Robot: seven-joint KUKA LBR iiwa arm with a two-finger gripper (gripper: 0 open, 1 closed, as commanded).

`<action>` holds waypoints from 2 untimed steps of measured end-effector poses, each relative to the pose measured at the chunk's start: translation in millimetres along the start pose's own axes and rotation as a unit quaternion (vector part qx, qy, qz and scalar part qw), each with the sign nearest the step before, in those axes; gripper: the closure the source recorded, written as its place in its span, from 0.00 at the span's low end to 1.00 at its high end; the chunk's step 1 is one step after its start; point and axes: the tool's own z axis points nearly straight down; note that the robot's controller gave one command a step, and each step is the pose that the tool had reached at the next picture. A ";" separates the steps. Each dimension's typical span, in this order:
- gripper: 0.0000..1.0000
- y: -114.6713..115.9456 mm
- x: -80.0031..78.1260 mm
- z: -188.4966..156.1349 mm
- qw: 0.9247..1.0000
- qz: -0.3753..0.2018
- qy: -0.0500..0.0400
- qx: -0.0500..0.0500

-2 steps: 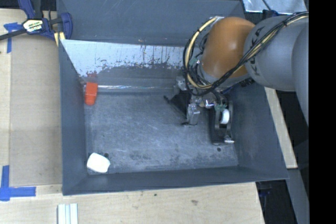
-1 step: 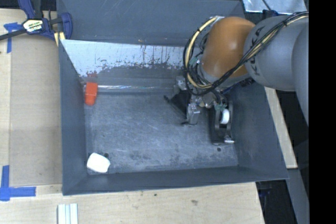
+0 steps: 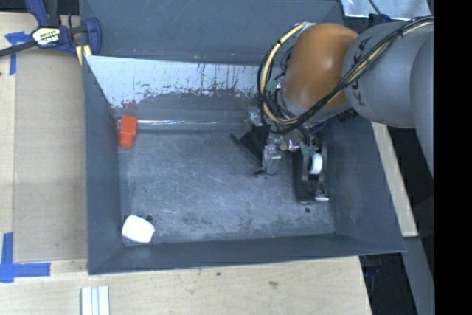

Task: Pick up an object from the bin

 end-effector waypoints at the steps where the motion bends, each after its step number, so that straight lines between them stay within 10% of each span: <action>1: 1.00 -0.1 -0.9 -1.1 1.000 0.000 -0.001 0.000; 2: 1.00 -0.8 -2.5 -18.2 1.000 0.001 0.003 0.000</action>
Offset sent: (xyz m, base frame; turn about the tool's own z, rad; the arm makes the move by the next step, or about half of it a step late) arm 0.0000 0.0000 0.0000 0.0000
